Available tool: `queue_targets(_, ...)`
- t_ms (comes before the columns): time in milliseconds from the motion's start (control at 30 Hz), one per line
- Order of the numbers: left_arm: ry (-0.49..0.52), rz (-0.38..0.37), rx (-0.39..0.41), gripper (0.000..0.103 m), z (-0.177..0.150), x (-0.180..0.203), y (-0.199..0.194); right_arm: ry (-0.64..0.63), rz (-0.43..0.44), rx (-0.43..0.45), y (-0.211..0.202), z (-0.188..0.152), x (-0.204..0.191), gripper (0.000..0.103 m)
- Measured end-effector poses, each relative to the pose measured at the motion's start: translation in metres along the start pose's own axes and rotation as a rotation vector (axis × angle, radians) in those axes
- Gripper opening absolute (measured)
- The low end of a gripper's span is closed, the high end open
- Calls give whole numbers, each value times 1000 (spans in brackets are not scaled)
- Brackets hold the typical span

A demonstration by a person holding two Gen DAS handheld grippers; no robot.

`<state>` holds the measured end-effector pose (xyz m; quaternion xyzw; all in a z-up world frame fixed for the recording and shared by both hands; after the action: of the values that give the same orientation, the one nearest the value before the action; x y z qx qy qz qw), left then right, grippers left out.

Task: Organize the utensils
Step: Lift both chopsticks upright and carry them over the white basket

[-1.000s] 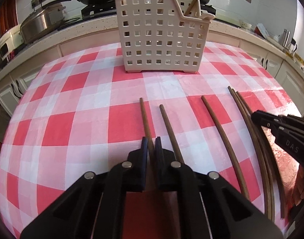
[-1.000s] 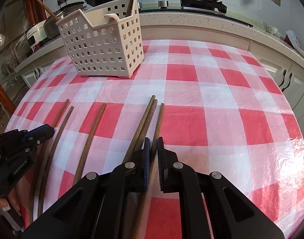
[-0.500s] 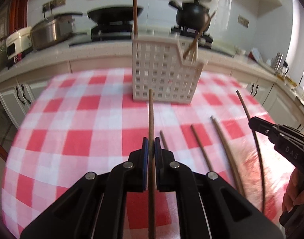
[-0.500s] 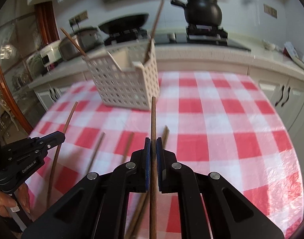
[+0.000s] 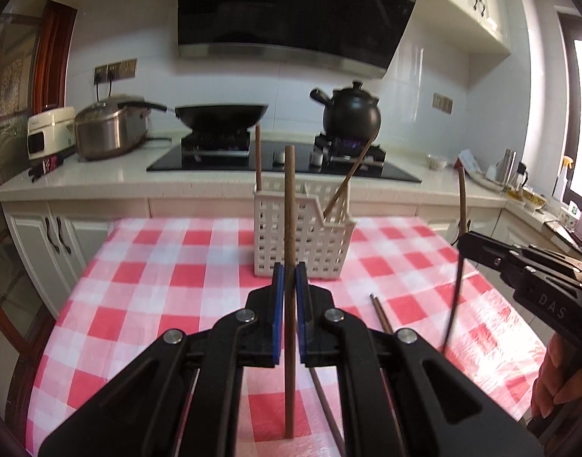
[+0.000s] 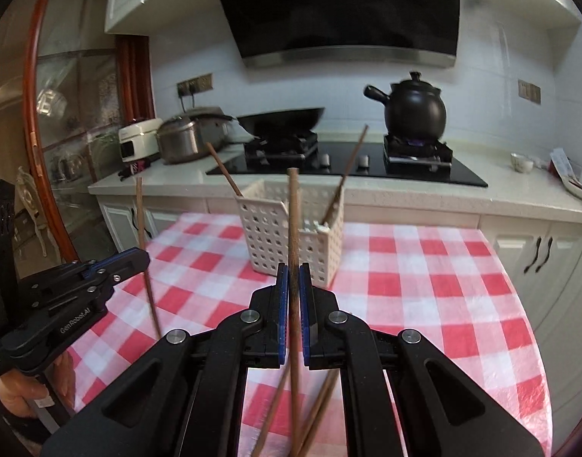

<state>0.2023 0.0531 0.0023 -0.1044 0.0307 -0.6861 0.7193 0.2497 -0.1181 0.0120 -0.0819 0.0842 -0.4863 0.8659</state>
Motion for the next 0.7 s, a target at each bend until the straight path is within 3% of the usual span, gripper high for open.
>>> queue_targets(200, -3, -17, 77, 6, 15, 4, -14, 14, 25, 68, -9, 13, -9, 6)
queue_targets(700, 35, -70, 115, 6, 33, 10, -5, 40, 83, 113, -3, 27, -5, 6)
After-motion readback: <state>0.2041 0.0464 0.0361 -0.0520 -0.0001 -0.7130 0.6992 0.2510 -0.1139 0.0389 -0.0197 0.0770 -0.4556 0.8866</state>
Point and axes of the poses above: each gripper's, at about its wrist camera, not at the fingertips, and y roughly the way its jaws point, x to its right, z to its top, the point moved 5 cm from there along y, roughly the way its jaws point, and after that the axes turned 13 degrees about x, right-handed, at the moved point
